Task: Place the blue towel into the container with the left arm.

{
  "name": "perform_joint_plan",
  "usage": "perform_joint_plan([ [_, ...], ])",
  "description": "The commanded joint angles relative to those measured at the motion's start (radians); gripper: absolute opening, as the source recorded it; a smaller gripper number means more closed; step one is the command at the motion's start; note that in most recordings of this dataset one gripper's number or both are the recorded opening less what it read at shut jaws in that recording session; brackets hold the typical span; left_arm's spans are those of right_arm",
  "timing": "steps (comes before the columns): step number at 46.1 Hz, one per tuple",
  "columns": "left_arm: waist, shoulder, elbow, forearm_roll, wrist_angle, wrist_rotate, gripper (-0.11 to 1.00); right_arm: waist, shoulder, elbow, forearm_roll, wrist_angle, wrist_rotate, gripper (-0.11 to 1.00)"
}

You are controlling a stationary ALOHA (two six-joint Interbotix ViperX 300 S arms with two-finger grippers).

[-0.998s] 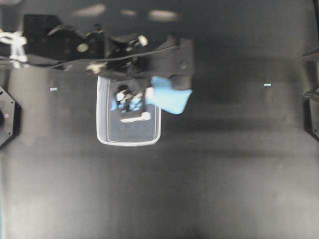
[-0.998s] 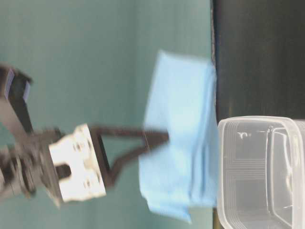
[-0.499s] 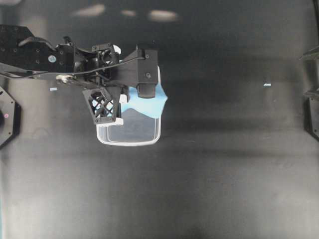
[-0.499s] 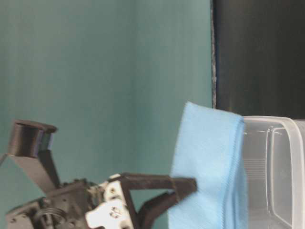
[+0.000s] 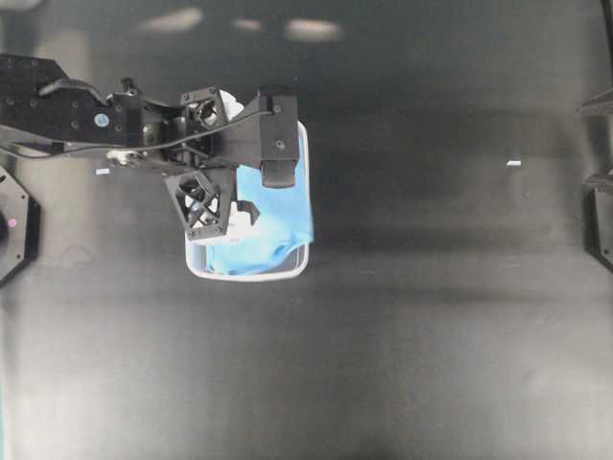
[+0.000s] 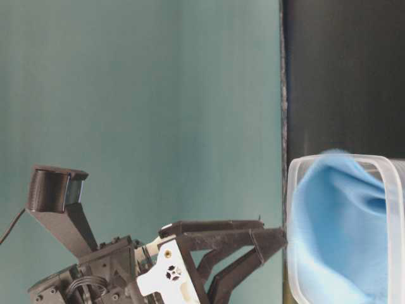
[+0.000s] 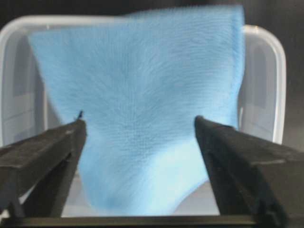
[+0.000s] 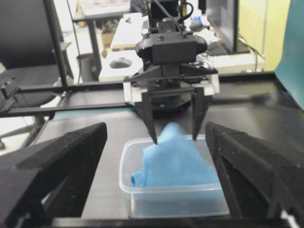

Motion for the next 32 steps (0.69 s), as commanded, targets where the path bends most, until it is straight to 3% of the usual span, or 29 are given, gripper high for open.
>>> perform_joint_plan([
  [1, 0.002, -0.043, -0.008, 0.003, -0.023, -0.002, 0.91, -0.002, 0.009, -0.008, 0.005, -0.009, 0.002, 0.80],
  [18, -0.002, -0.287, 0.043, 0.003, -0.057, -0.015, 0.88, -0.002, 0.009, -0.008, 0.003, -0.009, 0.002, 0.80],
  [32, -0.003, -0.468, 0.219, 0.003, -0.322, -0.067, 0.87, -0.002, 0.009, -0.006, 0.003, -0.009, 0.002, 0.80],
])
